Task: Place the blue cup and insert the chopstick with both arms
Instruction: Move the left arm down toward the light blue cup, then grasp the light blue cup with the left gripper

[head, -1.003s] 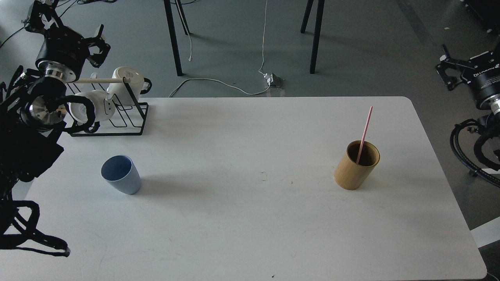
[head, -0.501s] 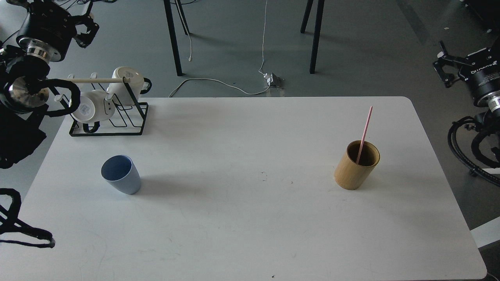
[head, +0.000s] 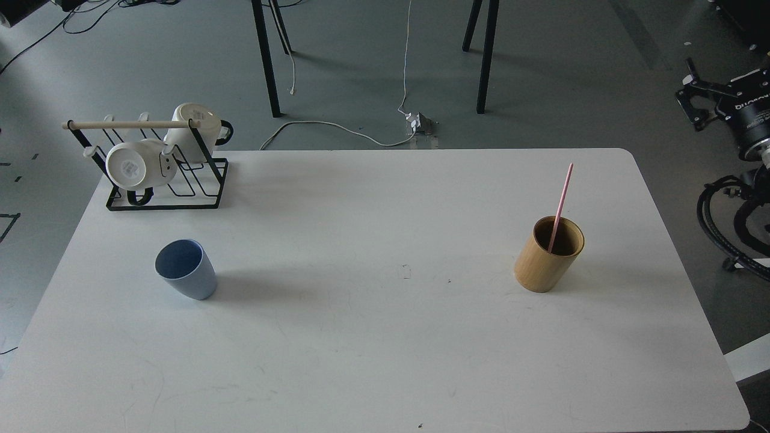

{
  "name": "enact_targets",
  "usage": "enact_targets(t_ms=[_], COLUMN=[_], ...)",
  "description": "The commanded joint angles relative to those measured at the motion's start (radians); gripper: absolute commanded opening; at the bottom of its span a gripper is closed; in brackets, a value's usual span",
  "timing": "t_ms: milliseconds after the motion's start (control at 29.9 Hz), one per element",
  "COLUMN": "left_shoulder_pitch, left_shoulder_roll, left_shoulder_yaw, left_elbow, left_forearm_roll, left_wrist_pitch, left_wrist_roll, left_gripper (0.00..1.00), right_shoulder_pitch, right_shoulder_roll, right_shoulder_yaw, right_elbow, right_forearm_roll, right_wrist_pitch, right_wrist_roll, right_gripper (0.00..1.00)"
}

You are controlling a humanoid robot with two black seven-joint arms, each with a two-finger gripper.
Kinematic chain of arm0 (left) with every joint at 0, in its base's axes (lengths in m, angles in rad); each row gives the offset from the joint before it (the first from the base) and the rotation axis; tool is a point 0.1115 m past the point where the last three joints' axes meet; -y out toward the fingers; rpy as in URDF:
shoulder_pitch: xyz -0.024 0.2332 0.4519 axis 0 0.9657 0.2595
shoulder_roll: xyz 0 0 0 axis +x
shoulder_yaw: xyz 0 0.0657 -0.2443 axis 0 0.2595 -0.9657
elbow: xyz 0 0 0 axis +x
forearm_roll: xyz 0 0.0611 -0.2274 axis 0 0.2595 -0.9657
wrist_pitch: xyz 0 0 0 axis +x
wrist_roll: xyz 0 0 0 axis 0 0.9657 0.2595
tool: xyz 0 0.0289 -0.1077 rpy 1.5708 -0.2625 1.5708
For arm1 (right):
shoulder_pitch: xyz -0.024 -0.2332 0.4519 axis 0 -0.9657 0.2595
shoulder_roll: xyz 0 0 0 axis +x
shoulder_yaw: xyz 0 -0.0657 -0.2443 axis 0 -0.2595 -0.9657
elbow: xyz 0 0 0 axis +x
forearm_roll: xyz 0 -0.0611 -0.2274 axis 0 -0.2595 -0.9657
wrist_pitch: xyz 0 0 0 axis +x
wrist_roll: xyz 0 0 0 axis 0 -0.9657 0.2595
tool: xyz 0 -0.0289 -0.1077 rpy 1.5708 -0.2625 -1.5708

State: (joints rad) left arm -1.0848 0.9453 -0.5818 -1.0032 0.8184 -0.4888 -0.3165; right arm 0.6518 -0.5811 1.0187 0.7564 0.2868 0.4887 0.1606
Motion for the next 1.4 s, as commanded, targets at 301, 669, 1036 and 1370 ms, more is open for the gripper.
enact_targets(t_ms=[301,669,1036,1370], left_shoulder_pitch=[0.296,0.457,0.451,0.453], left_shoulder_roll=[0.162,0.132,0.061,-0.028], left_shoulder_yaw=[0.020,0.183,0.310,0.312], left_elbow=[-0.261,-0.135,-0.091,0.015], left_forearm_roll=[0.625,0.959,0.987,0.989], left_wrist_pitch=[0.082,0.341,0.388,0.388], left_wrist_roll=[-0.078,-0.121,-0.119,-0.124], left_gripper=[0.98,0.82,0.58,0.47], right_shoulder_pitch=[0.028,0.020,0.023,0.025], right_shoulder_roll=[0.018,0.003,0.004,0.000], right_shoulder_yaw=[0.004,0.006,0.001,-0.002], right_elbow=[0.001,-0.003,0.000,-0.002], right_forearm_roll=[0.000,0.000,0.000,0.000], right_wrist_pitch=[0.000,0.000,0.000,0.000], right_wrist_roll=[0.005,0.005,0.005,0.005], right_gripper=[0.99,0.99,0.99,0.99])
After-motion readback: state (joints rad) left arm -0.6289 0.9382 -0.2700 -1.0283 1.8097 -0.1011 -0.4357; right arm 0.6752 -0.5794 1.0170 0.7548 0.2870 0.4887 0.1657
